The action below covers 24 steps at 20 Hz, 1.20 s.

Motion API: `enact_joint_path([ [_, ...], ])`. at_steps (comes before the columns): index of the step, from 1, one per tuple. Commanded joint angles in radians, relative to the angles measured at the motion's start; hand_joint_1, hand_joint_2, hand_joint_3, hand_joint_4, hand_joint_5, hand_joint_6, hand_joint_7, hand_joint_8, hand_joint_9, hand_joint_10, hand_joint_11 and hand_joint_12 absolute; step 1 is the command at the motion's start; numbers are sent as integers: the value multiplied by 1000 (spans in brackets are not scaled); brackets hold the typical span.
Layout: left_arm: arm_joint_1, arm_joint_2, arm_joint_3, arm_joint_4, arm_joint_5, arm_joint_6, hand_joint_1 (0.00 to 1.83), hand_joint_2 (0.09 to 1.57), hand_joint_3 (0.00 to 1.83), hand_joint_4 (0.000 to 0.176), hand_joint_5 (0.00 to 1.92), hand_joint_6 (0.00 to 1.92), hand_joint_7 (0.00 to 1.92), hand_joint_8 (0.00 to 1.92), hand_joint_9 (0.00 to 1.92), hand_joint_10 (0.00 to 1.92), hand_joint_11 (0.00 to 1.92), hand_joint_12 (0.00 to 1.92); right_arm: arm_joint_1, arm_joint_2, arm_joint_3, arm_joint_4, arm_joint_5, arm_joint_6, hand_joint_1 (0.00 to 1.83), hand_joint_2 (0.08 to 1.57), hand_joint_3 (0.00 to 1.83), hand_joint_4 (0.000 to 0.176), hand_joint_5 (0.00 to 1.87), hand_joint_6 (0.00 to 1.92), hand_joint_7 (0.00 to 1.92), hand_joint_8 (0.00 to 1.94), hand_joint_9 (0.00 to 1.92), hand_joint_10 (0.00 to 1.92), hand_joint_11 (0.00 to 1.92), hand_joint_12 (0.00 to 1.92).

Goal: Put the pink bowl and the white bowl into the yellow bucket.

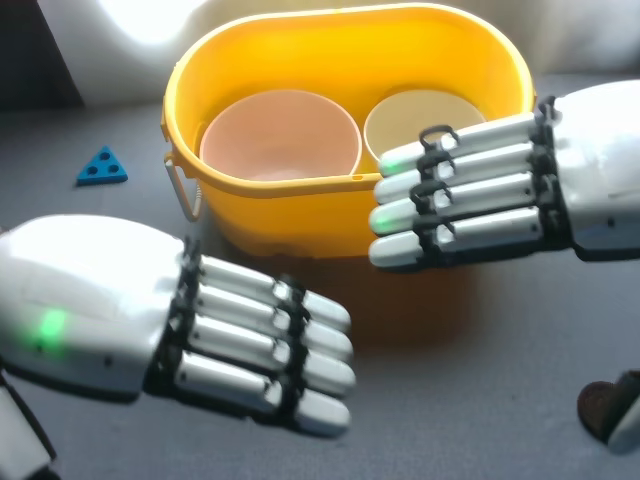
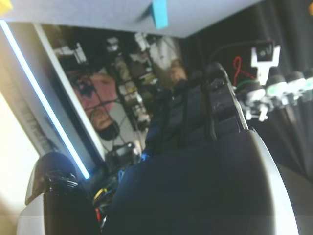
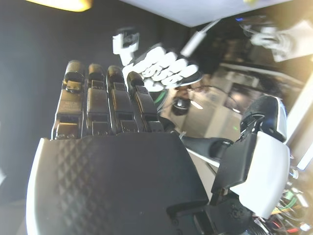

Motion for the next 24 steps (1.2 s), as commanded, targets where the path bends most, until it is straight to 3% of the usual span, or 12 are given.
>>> enact_joint_path([
  [1,4,17,-8,-87,-40,-2,0,971,0,0,0,0,0,0,0,0,0,0,0,21,-13,82,46,-6,84,757,0,0,0,0,0,0,0,0,0,0],
  [3,24,18,-26,-98,-16,-2,0,966,0,0,0,0,0,0,0,0,0,0,-18,43,-52,77,40,-50,100,752,0,0,0,0,0,0,0,0,0,0],
  [9,21,42,-75,-95,45,16,0,958,0,0,0,0,0,0,0,0,0,0,-29,65,-91,62,27,-62,118,731,0,0,0,0,0,0,0,0,0,0],
  [11,-2,43,-82,-27,79,-35,0,965,0,0,0,0,0,0,0,0,0,0,-31,66,-91,62,27,-62,111,740,0,0,0,0,0,0,0,0,0,0],
  [13,14,43,-86,-85,74,12,0,945,0,0,0,0,0,0,0,0,0,0,-32,67,-92,62,27,-62,116,736,0,0,0,0,0,0,0,0,0,0],
  [24,27,49,-115,-109,125,10,9,952,0,0,0,0,0,0,0,0,0,0,-49,67,-116,61,28,-60,114,724,0,0,0,0,10,4,6,3,22,10],
])
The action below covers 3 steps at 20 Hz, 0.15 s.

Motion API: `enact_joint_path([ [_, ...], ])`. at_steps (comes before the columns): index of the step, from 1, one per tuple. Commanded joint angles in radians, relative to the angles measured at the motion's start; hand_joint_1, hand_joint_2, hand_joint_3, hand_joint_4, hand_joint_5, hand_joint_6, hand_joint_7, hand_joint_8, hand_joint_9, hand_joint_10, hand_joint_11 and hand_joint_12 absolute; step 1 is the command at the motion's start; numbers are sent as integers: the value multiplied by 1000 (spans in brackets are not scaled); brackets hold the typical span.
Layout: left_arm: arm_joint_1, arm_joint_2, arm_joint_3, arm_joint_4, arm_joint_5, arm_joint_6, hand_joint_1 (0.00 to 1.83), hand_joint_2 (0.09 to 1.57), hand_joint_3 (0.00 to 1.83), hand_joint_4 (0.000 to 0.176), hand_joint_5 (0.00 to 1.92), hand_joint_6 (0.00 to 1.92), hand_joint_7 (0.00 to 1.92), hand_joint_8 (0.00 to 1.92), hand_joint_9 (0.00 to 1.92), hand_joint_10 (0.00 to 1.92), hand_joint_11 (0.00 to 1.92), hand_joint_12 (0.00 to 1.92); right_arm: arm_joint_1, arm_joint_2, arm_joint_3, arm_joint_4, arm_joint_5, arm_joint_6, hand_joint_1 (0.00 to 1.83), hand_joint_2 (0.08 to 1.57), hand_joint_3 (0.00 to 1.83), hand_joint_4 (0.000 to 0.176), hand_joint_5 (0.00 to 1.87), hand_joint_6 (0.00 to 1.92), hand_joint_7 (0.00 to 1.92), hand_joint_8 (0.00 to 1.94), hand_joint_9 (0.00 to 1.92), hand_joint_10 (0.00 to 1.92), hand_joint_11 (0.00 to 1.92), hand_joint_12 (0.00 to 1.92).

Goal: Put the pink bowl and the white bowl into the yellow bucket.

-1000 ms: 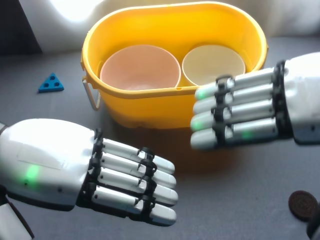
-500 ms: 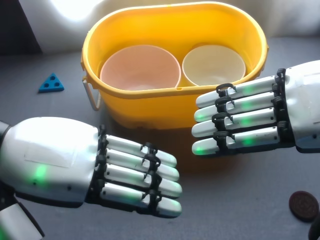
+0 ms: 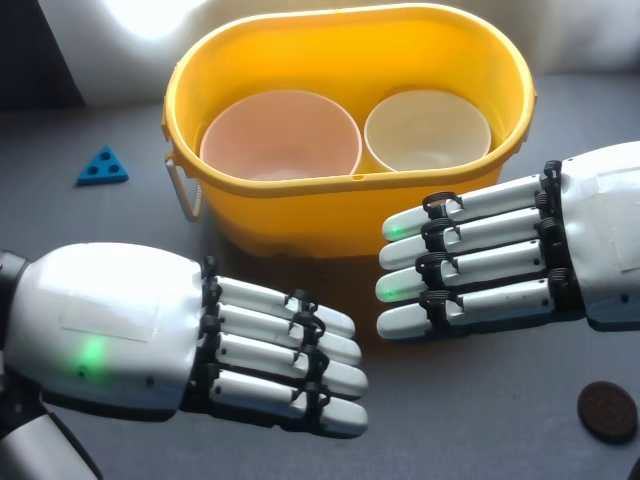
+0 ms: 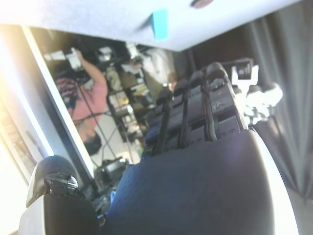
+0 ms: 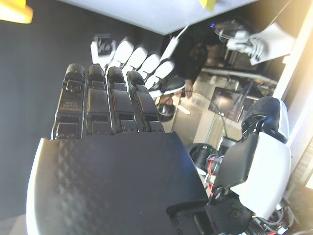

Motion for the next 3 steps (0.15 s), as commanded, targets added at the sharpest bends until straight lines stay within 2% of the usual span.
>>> enact_joint_path([
  [1,-9,13,-7,-76,-66,-1,1,953,0,0,0,0,0,0,0,0,0,0,6,10,-5,73,55,17,133,735,0,0,0,0,9,3,2,1,18,9],
  [3,-7,12,-8,-77,-65,-3,2,954,0,0,0,0,0,0,0,0,0,0,5,10,-6,74,55,30,135,740,1,0,0,0,8,2,0,0,14,8],
])
